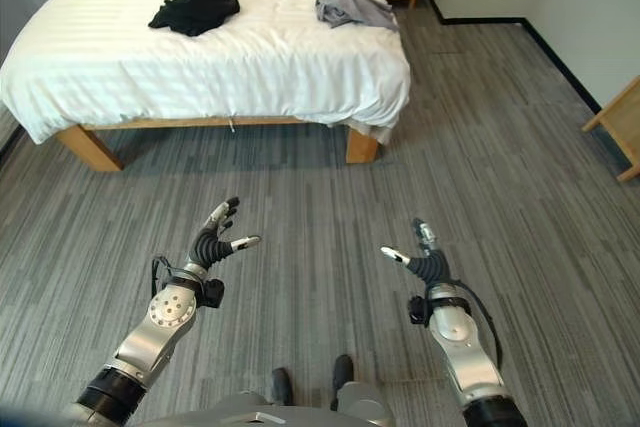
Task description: Pick up bed clothes into laundry basket.
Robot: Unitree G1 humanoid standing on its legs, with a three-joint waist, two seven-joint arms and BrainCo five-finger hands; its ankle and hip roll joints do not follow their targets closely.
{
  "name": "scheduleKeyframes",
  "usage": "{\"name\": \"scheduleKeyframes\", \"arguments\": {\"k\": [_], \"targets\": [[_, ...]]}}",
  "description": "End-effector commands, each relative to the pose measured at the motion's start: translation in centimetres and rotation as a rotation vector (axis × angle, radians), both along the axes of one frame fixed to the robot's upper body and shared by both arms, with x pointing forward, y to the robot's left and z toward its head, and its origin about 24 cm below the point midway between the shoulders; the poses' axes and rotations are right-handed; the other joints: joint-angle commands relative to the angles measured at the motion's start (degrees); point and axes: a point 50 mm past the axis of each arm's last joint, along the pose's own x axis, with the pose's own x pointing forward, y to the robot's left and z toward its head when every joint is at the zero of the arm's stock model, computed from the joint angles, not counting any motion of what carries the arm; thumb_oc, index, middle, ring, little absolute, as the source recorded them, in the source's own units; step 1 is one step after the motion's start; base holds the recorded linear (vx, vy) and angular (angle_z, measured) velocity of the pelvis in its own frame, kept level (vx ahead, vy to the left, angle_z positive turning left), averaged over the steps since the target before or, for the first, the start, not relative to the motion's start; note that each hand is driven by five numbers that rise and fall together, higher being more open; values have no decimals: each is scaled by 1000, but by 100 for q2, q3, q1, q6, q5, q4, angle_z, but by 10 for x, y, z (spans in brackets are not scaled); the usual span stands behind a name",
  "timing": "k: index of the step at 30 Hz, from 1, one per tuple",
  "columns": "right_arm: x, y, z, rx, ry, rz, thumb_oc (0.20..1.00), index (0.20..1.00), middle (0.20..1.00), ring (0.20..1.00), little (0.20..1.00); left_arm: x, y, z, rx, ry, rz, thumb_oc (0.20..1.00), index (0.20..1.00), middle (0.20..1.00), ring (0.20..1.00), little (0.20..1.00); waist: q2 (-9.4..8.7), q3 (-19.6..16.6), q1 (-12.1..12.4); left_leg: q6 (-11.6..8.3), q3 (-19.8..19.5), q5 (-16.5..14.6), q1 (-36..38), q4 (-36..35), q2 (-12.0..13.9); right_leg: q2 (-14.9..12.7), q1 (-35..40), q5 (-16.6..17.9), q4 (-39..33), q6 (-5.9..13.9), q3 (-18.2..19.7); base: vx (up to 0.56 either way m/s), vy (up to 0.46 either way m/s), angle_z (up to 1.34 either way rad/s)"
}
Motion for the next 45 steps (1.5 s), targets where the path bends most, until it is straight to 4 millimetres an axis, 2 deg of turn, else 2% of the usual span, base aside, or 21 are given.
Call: {"name": "scheduleKeyframes", "arguments": {"k": [1, 8, 9, 11, 15, 17, 20, 24, 26, 27, 30, 31, 32, 33, 34, 35, 36, 37, 39, 41, 45], "targets": [[11, 2, 39, -53, -204, 29, 1000, 1000, 1000, 1000, 1000, 4, 8, 27, -23, -151, 20, 1000, 1000, 1000, 1000, 1000, -118, -134, -71, -822, -515, 170, -7, -231, 582, -328, 379, -307, -120, 625, 194, 44, -48, 10], [5, 12, 44, -58, -229, 63, 1000, 1000, 1000, 1000, 1000, -2, 7, 17, -76, -102, 40, 1000, 1000, 1000, 1000, 1000, -78, -40, -142, -853, -471, 172, 390, -151, 734, -148, 572, -521, 9, 432, 294, 58, -82, 4], [4, 10, 49, -62, -247, 62, 1000, 1000, 1000, 1000, 1000, -3, 6, 17, -106, -95, 43, 1000, 1000, 1000, 1000, 1000, -161, 209, -140, -919, -431, -54, 50, 973, 756, -167, 685, -567, 24, 309, 352, -39, -149, -20], [4, 11, 48, -57, -244, 69, 1000, 1000, 1000, 1000, 1000, -2, 3, 15, -121, -90, 41, 1000, 1000, 1000, 1000, 1000, -217, 448, -82, -969, -578, 237, -402, 2021, 860, -150, 849, -564, -43, 185, 469, -12, -147, -30], [11, 12, 50, -49, -250, 72, 1000, 1000, 1000, 1000, 1000, 0, 3, 19, -129, -110, 55, 1000, 1000, 1000, 1000, 1000, -252, 632, 98, -918, -729, 382, -1081, 2727, 699, -145, 997, -679, -107, 143, 690, 132, -62, -88], [16, 16, 54, -51, -259, 104, 1000, 1000, 1000, 1000, 1000, -1, 3, 18, -160, -104, 63, 1000, 1000, 1000, 1000, 1000, -148, 570, 299, -805, -606, 385, -1256, 1603, 536, -110, 1185, -919, -120, 237, 950, 428, 43, -105], [20, 15, 57, -84, -254, 123, 1000, 1000, 1000, 1000, 1000, -3, 2, 16, -154, -91, 57, 1000, 1000, 1000, 1000, 1000, 66, 521, 397, -881, -82, 894, -1515, 198, 716, -52, 1490, -1226, -120, 302, 1017, 417, 57, -47], [24, 16, 60, -132, -258, 152, 1000, 1000, 1000, 1000, 1000, -6, 2, 14, -169, -88, 58, 1000, 1000, 1000, 1000, 1000, 159, 344, 547, -840, 230, 1007, -1806, -231, 780, -220, 1951, -1511, -120, 495, 1163, 563, 82, -45], [22, 20, 58, -136, -249, 162, 1000, 1000, 1000, 1000, 1000, -8, 0, 14, -164, -86, 45, 1000, 1000, 1000, 1000, 1000, 190, 250, 615, -794, 96, 1400, -1706, -231, 735, -321, 2137, -1556, -14, 534, 1227, 571, 93, -70], [21, 21, 54, -128, -242, 155, 1000, 1000, 1000, 1000, 1000, -9, -1, 12, -161, -76, 42, 1000, 1000, 1000, 1000, 1000, 65, 195, 624, -734, 66, 1407, -1610, -221, 601, -451, 2132, -1470, 361, 611, 1186, 483, 40, -20], [21, 23, 54, -142, -246, 151, 1000, 1000, 1000, 1000, 1000, -2, -7, 16, -143, -77, -4, 1000, 1000, 1000, 1000, 1000, -76, 238, 518, -494, 202, 1084, -1091, -206, 375, -659, 1473, -273, 2203, 1232, 1095, 421, 40, -37], [22, 23, 57, -148, -257, 150, 1000, 1000, 1000, 1000, 1000, 0, -10, 18, -132, -87, -19, 1000, 1000, 1000, 1000, 1000, -5, 284, 466, -452, 176, 989, -887, -230, 397, -615, 1186, 139, 2825, 1256, 1069, 209, 34, 25], [22, 23, 57, -148, -257, 150, 1000, 1000, 1000, 1000, 1000, 0, -10, 18, -132, -88, -19, 1000, 1000, 1000, 1000, 1000, 5, 281, 476, -453, 181, 990, -892, -230, 410, -605, 1178, 148, 2821, 1256, 1079, 355, 76, 22], [25, 21, 63, -185, -289, 131, 1000, 1000, 1000, 1000, 1000, 5, -13, 22, -102, -101, -44, 1000, 1000, 1000, 1000, 1000, 103, 392, 287, -374, 77, 685, -436, -231, 418, -660, 637, 485, 3801, 1256, 849, 456, 109, 15], [27, 19, 69, -216, -315, 121, 1000, 1000, 1000, 1000, 1000, 8, -15, 26, -93, -119, -50, 1000, 1000, 1000, 1000, 1000, 194, 481, 179, -360, 21, 569, -282, -231, 454, -786, 220, 339, 4069, 1188, 639, 457, 108, 35], [27, 19, 69, -216, -316, 121, 1000, 1000, 1000, 1000, 1000, 9, -15, 26, -93, -119, -50, 1000, 1000, 1000, 1000, 1000, 199, 477, 178, -361, 20, 571, -288, -231, 458, -782, 215, 342, 4068, 1187, 637, 474, -4, 77], [27, 12, 82, -238, -371, 83, 1000, 1000, 1000, 1000, 1000, 13, -19, 32, -95, -147, -66, 1000, 1000, 1000, 1000, 1000, 263, 621, -83, -407, -170, 371, -22, -231, 447, -891, -349, -100, 3799, 928, 319, 456, -75, 79], [27, 8, 86, -247, -388, 63, 1000, 1000, 1000, 1000, 1000, 13, -21, 33, -98, -150, -71, 1000, 1000, 1000, 1000, 1000, 234, 662, -181, -421, -254, 264, 110, -231, 401, -834, -566, -281, 3569, 868, 271, 687, -161, 68], [27, -3, 93, -272, -413, 16, 1000, 1000, 1000, 1000, 1000, 12, -23, 32, -113, -145, -80, 1000, 1000, 1000, 1000, 1000, 134, 648, -389, -507, -444, 41, 313, -231, 296, -621, -778, -474, 2242, 772, 273, 476, -202, 52], [26, -14, 96, -290, -425, -44, 1000, 1000, 1000, 1000, 1000, 12, -24, 30, -115, -137, -86, 1000, 1000, 1000, 1000, 1000, 74, 618, -586, -571, -653, -267, 613, -231, 252, -457, -818, -195, 792, 763, 303, 519, -198, 71], [26, -26, 104, -329, -444, -106, 1000, 1000, 1000, 1000, 1000, 13, -12, 28, -113, -136, -46, 1000, 1000, 1000, 1000, 1000, 62, 561, -675, -742, -747, -737, 1171, -231, 336, -595, -1498, 370, -41, 1013, -359, 455, -174, 54]]}}
